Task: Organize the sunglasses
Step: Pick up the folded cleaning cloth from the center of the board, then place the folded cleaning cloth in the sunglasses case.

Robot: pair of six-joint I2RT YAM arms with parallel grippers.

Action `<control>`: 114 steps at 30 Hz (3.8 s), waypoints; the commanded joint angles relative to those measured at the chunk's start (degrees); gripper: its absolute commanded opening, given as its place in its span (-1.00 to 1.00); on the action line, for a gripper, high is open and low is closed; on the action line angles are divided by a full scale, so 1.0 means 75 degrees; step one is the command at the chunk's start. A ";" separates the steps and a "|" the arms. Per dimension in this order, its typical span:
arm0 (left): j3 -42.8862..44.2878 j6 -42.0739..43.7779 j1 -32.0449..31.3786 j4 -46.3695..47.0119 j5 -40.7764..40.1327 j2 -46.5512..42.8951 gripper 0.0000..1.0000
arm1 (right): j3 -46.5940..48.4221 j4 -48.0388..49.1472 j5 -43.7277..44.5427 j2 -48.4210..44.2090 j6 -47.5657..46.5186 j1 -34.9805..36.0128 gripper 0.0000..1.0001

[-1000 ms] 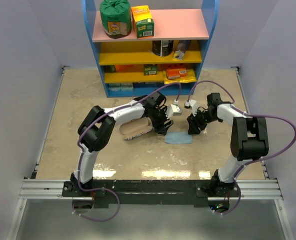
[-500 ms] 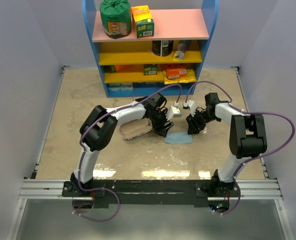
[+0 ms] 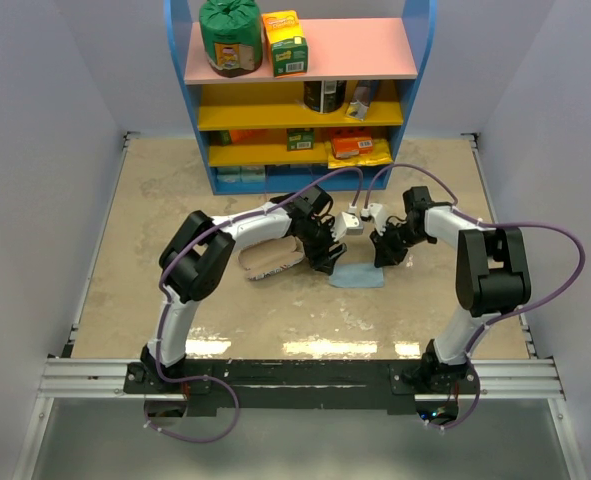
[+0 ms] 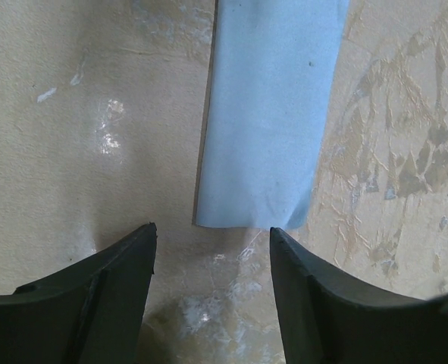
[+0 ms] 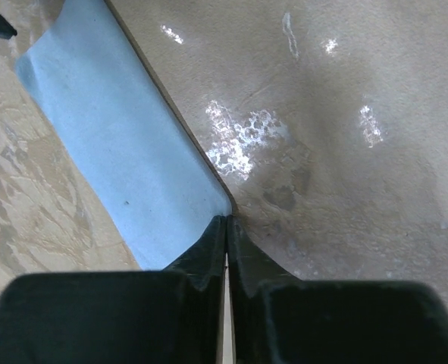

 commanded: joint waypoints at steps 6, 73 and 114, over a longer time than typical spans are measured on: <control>0.0547 -0.0010 0.0003 -0.0153 0.0598 0.0277 0.34 | 0.0028 0.0070 0.0072 -0.0300 0.0065 0.0020 -1.00; -0.1349 -0.1346 0.0448 -0.1138 -0.3784 -0.3694 -1.00 | 0.2663 0.1312 -0.0198 -0.0289 0.3311 0.3277 -1.00; -0.2792 -0.1287 0.1187 -0.0833 -0.4523 -0.3695 -1.00 | 0.3872 0.2355 0.0997 0.2079 0.3346 0.4356 -1.00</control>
